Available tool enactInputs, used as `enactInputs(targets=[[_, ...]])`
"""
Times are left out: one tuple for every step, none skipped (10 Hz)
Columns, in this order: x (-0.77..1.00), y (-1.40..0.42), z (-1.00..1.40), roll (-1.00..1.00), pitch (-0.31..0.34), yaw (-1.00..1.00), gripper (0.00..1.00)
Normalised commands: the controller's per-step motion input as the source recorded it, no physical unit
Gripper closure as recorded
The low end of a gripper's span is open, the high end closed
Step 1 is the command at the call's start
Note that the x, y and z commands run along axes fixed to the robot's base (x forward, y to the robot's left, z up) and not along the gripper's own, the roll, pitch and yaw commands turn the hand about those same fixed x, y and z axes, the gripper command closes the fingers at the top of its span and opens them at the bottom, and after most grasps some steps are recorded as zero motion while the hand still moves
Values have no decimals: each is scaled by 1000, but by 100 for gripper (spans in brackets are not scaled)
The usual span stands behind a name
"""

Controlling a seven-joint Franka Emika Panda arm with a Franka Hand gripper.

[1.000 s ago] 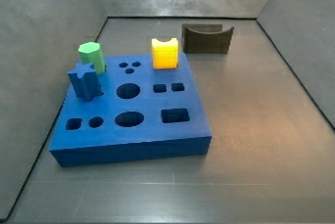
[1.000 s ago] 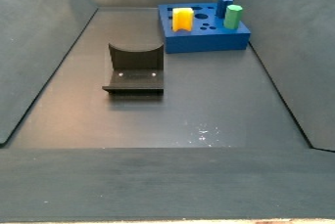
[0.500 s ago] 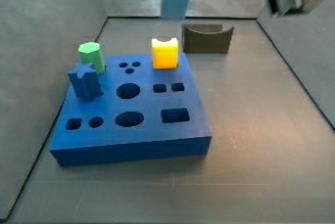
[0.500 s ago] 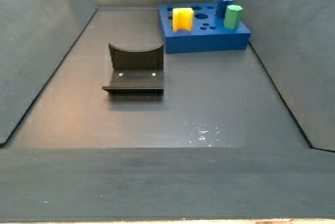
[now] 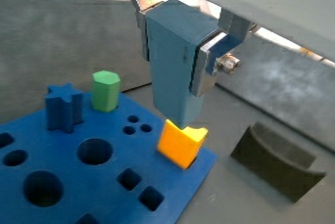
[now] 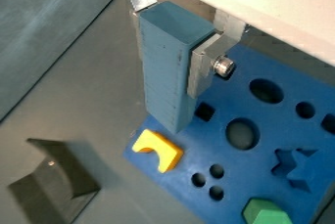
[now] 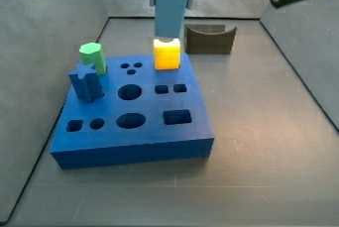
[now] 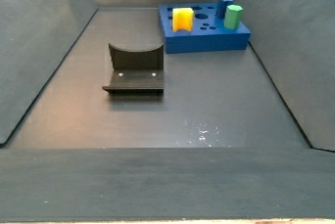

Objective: Pick up the rectangle object. Move up. Place the rectangle object on the fixture. Regrasp the rectangle object. Move to above the board. Insert the rectangle object.
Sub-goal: Move to above the board.

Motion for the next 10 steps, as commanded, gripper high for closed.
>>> enactInputs(targets=[[-60,29,3,-1000,-45,-50,100],[-54,36,9,-1000,-48,-47,100],[-53,39,8,-1000,-49,-44,100],[-48,41,12,-1000,-54,-43,100],[-48,41,11,-1000,-56,-35,100],[-49,40,10,-1000,-69,-31,100],[-50,41,10,-1000,-77,-28,100],[-48,33,7,-728,-74,-15,100],[-45,31,11,-548,-64,-9,100],[-43,28,7,-404,-56,-11,100]])
